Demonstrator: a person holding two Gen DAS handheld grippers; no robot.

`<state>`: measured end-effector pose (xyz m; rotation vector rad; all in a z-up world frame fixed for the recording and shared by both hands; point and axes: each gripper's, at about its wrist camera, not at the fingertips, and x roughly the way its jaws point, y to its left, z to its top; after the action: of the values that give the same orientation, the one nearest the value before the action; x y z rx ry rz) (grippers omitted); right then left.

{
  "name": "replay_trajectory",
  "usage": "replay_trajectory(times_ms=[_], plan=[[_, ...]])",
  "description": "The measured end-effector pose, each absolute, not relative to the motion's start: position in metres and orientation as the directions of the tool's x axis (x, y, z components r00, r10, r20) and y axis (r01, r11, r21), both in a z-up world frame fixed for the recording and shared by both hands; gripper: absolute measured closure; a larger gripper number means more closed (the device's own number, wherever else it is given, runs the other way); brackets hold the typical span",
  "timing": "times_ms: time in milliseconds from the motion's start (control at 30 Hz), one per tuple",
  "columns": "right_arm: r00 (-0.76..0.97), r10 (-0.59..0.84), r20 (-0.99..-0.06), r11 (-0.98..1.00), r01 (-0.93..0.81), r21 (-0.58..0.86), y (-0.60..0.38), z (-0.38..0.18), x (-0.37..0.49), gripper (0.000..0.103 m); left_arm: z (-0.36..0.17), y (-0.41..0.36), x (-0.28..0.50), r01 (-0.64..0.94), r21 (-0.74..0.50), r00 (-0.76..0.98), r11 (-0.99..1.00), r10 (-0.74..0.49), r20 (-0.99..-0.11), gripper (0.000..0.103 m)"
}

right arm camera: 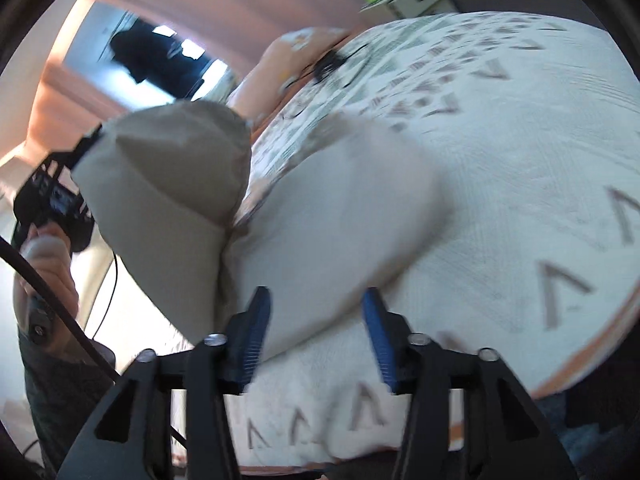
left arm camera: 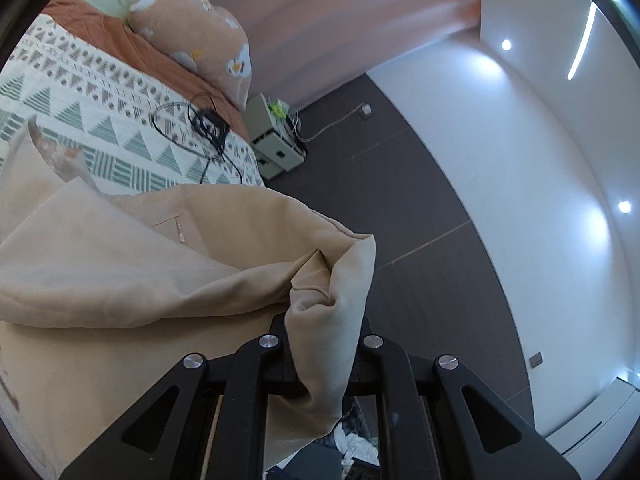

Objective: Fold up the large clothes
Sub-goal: 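Fold the hem over the body with the right tool while the left holds the side, then lay the folded jacket down and open both tools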

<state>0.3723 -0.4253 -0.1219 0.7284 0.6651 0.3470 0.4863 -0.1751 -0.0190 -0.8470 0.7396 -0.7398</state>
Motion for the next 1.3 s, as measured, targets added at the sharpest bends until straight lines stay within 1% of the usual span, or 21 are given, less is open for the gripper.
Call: replay_trajectory(times_ms=[33, 133, 167, 333, 533, 600, 633, 667, 700, 733, 767, 833, 933, 1100, 1300], plan=[[0.75, 0.497, -0.436, 0.701, -0.051, 0.711, -0.431, -0.123, 0.373, 0.053, -0.024, -0.187, 0.488, 0.266, -0.839, 0.518, 0.474, -0.804, -0.291, 0.091], [0.765, 0.465, -0.445, 0.697, -0.006, 0.717, -0.454, -0.128, 0.36, 0.053, -0.036, -0.23, 0.49, 0.269, -0.779, 0.478, 0.566, -0.781, -0.402, 0.091], [0.769, 0.457, -0.447, 0.696, 0.005, 0.718, -0.458, -0.129, 0.359, 0.053, -0.04, -0.241, 0.49, 0.269, -0.769, 0.465, 0.58, -0.778, -0.424, 0.091], [0.782, 0.424, -0.457, 0.679, 0.059, 0.731, -0.486, -0.135, 0.343, 0.053, -0.063, -0.277, 0.486, 0.27, -0.773, 0.382, 0.575, -0.8, -0.462, 0.091], [0.789, 0.406, -0.46, 0.664, 0.091, 0.742, -0.496, -0.13, 0.325, 0.053, -0.093, -0.305, 0.475, 0.25, -0.73, 0.304, 0.636, -0.767, -0.565, 0.091], [0.794, 0.407, -0.452, 0.658, 0.088, 0.748, -0.498, -0.128, 0.321, 0.053, -0.106, -0.31, 0.473, 0.231, -0.728, 0.26, 0.645, -0.762, -0.593, 0.089], [0.795, 0.406, -0.45, 0.658, 0.087, 0.748, -0.5, -0.128, 0.317, 0.053, -0.113, -0.312, 0.473, 0.218, -0.733, 0.231, 0.645, -0.764, -0.603, 0.085], [0.796, 0.408, -0.447, 0.657, 0.083, 0.749, -0.5, -0.128, 0.316, 0.053, -0.121, -0.312, 0.472, 0.198, -0.738, 0.202, 0.646, -0.763, -0.614, 0.077], [0.798, 0.411, -0.442, 0.656, 0.078, 0.751, -0.501, -0.127, 0.314, 0.053, -0.127, -0.31, 0.469, 0.181, -0.745, 0.179, 0.642, -0.767, -0.616, 0.072], [0.799, 0.414, -0.437, 0.655, 0.073, 0.752, -0.501, -0.127, 0.313, 0.053, -0.13, -0.309, 0.466, 0.173, -0.752, 0.169, 0.635, -0.772, -0.613, 0.056], [0.799, 0.417, -0.433, 0.655, 0.067, 0.753, -0.501, -0.127, 0.312, 0.053, -0.13, -0.306, 0.462, 0.173, -0.757, 0.171, 0.631, -0.776, -0.607, 0.029], [0.801, 0.42, -0.428, 0.656, 0.058, 0.752, -0.5, -0.126, 0.312, 0.053, -0.125, -0.296, 0.448, 0.184, -0.757, 0.199, 0.627, -0.778, -0.596, 0.002], [0.804, 0.428, -0.413, 0.656, 0.038, 0.754, -0.497, -0.123, 0.311, 0.053, -0.112, -0.273, 0.431, 0.207, -0.748, 0.237, 0.631, -0.774, -0.588, 0.002], [0.812, 0.443, -0.38, 0.659, -0.008, 0.752, -0.486, -0.114, 0.315, 0.053, -0.099, -0.229, 0.409, 0.219, -0.694, 0.33, 0.686, -0.722, -0.608, 0.002], [0.808, 0.445, -0.385, 0.678, -0.022, 0.735, -0.469, -0.105, 0.327, 0.053, -0.1, -0.179, 0.39, 0.219, -0.647, 0.413, 0.73, -0.671, -0.616, 0.002]])
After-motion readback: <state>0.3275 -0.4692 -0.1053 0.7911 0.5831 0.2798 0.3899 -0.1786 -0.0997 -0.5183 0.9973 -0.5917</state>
